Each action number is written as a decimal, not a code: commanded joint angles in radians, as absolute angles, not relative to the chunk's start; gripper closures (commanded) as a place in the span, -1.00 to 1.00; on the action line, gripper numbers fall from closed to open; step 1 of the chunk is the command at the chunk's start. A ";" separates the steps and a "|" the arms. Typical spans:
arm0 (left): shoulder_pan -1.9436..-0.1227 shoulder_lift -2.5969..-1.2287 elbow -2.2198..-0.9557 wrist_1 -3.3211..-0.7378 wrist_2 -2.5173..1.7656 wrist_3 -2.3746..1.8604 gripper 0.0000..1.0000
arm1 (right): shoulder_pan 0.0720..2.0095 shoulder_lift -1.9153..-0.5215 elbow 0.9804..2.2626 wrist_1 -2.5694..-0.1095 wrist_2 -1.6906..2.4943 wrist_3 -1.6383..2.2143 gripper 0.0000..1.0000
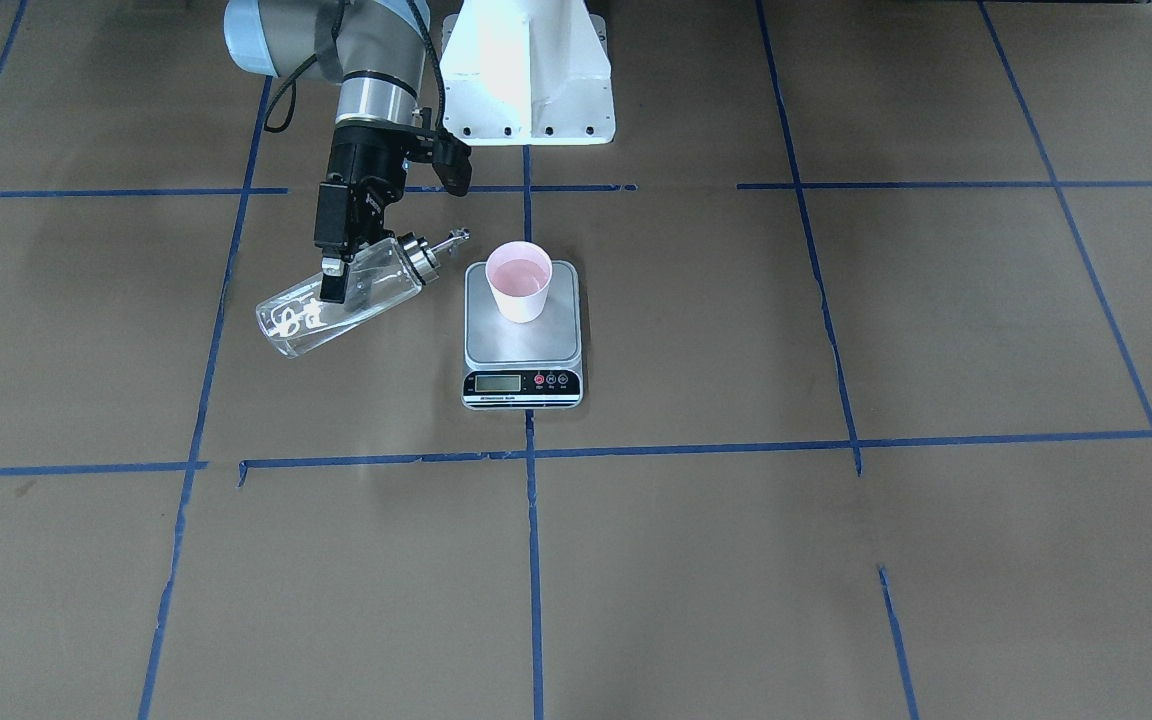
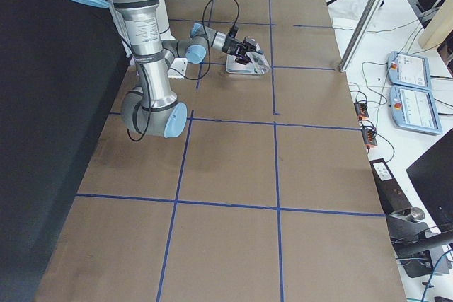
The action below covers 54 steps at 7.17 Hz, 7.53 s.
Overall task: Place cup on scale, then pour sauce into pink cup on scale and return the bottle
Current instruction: 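Tilt the dispenser with the right gripper to pour into the cup, then turn the dispenser upright and move it back with the right gripper, then lower the dispenser with the right gripper onto its original spot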
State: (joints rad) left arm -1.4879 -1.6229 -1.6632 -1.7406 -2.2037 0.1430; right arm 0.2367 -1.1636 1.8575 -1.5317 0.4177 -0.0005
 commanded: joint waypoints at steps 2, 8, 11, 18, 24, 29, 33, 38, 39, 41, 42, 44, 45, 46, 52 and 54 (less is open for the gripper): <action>-1.488 -1.621 -1.663 -1.740 -2.203 0.143 -1.00 | 0.216 -1.129 1.767 -1.569 0.263 -0.130 1.00; -1.488 -1.623 -1.643 -1.741 -2.201 0.144 -1.00 | 0.215 -1.111 1.770 -1.572 0.122 -0.359 1.00; -1.488 -1.624 -1.643 -1.740 -2.206 0.143 -1.00 | 0.207 -1.109 1.773 -1.572 0.087 -0.423 1.00; -1.488 -1.632 -1.660 -1.732 -2.206 0.140 -1.00 | 0.183 -1.132 1.760 -1.436 0.155 -0.246 1.00; -1.493 -1.632 -1.678 -1.727 -2.206 0.133 -1.00 | 0.183 -1.141 1.825 -1.428 0.296 -0.040 1.00; -1.499 -1.644 -1.681 -1.726 -2.206 0.133 -1.00 | 0.221 -1.152 1.980 -1.428 0.566 0.604 1.00; -1.499 -1.644 -1.680 -1.726 -2.204 0.130 -1.00 | 0.378 -1.267 2.082 -1.428 0.834 0.788 1.00; -1.503 -1.635 -1.730 -1.726 -2.203 0.129 -1.00 | 0.511 -1.356 2.077 -1.430 1.040 1.167 1.00; -1.503 -1.638 -1.729 -1.726 -2.203 0.129 -1.00 | 0.511 -1.391 2.077 -1.410 1.072 1.199 1.00; -1.503 -1.641 -1.732 -1.726 -2.203 0.129 -1.00 | 0.509 -1.584 2.053 -1.100 1.078 1.224 1.00; -1.503 -1.641 -1.733 -1.726 -2.203 0.129 -1.00 | 0.500 -1.600 2.046 -1.073 1.056 1.226 1.00; -1.503 -1.643 -1.733 -1.726 -2.203 0.129 -1.00 | 0.415 -1.598 1.978 -1.063 0.953 1.287 1.00; -1.503 -1.644 -1.732 -1.726 -2.201 0.129 -1.00 | 0.405 -1.601 1.976 -1.063 0.947 1.292 1.00; -1.503 -1.644 -1.732 -1.726 -2.201 0.129 -1.00 | 0.400 -1.615 1.971 -1.058 0.948 1.304 1.00; -1.503 -1.644 -1.732 -1.726 -2.200 0.129 -1.00 | 0.385 -1.618 1.901 -0.976 0.957 1.335 1.00; -1.503 -1.644 -1.732 -1.727 -2.198 0.129 -1.00 | 0.383 -1.618 1.901 -0.976 0.977 1.335 1.00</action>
